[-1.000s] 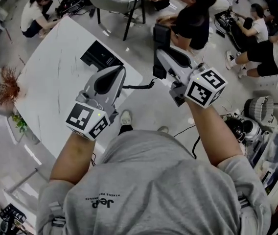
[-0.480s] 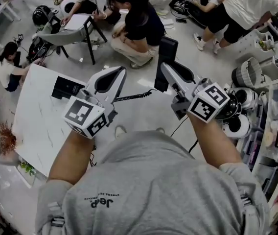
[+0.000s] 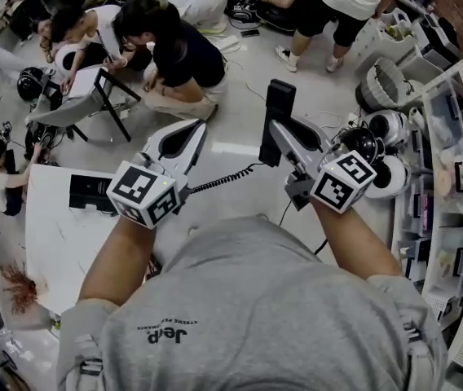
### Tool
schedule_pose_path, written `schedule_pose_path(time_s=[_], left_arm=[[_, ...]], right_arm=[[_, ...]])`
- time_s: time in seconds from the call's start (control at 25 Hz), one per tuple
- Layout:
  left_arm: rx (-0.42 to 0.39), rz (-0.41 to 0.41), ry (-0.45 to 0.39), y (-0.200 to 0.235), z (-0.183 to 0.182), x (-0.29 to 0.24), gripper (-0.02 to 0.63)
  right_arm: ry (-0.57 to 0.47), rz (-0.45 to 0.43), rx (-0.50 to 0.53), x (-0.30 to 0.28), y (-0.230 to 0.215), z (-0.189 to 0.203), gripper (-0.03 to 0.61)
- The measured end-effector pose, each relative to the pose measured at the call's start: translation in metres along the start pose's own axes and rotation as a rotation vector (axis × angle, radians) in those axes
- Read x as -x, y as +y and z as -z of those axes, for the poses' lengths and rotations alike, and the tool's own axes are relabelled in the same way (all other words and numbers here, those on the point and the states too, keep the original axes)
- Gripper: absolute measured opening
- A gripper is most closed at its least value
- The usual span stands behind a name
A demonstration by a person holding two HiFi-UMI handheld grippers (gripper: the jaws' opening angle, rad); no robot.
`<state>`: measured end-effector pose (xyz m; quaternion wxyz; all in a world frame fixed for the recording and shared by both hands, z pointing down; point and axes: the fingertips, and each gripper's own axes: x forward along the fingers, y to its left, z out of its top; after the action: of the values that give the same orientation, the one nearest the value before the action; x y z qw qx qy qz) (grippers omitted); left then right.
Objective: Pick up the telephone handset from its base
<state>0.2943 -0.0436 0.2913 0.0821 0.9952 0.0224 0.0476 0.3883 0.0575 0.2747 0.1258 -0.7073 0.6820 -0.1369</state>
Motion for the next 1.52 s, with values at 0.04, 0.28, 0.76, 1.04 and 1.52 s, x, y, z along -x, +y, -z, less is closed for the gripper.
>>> schedule_pose_path(time_s=[0.04,0.28,0.76,1.04,1.52], left_arm=[[0.001,0.011,0.005,-0.003,0.001,-0.006,0.058],[0.01,0.065,0.033,-0.017,0.009,-0.031,0.058],[0.004,0.078,0.029,-0.03,0.009,-0.042,0.058],[0.011,0.065,0.023,-0.029,0.008,-0.038,0.058],[0.019,0.052,0.014,-0.029,0.006,-0.03,0.058]], right_arm=[[-0.005,0.016,-0.001,0.006,-0.005,-0.001,0.078],[-0.025,0.074,-0.004,0.028,-0.024,-0.004,0.078],[-0.026,0.081,0.001,0.041,-0.029,-0.008,0.078],[-0.032,0.076,-0.021,0.04,-0.028,-0.01,0.078],[-0.027,0.077,-0.022,0.044,-0.029,-0.01,0.078]])
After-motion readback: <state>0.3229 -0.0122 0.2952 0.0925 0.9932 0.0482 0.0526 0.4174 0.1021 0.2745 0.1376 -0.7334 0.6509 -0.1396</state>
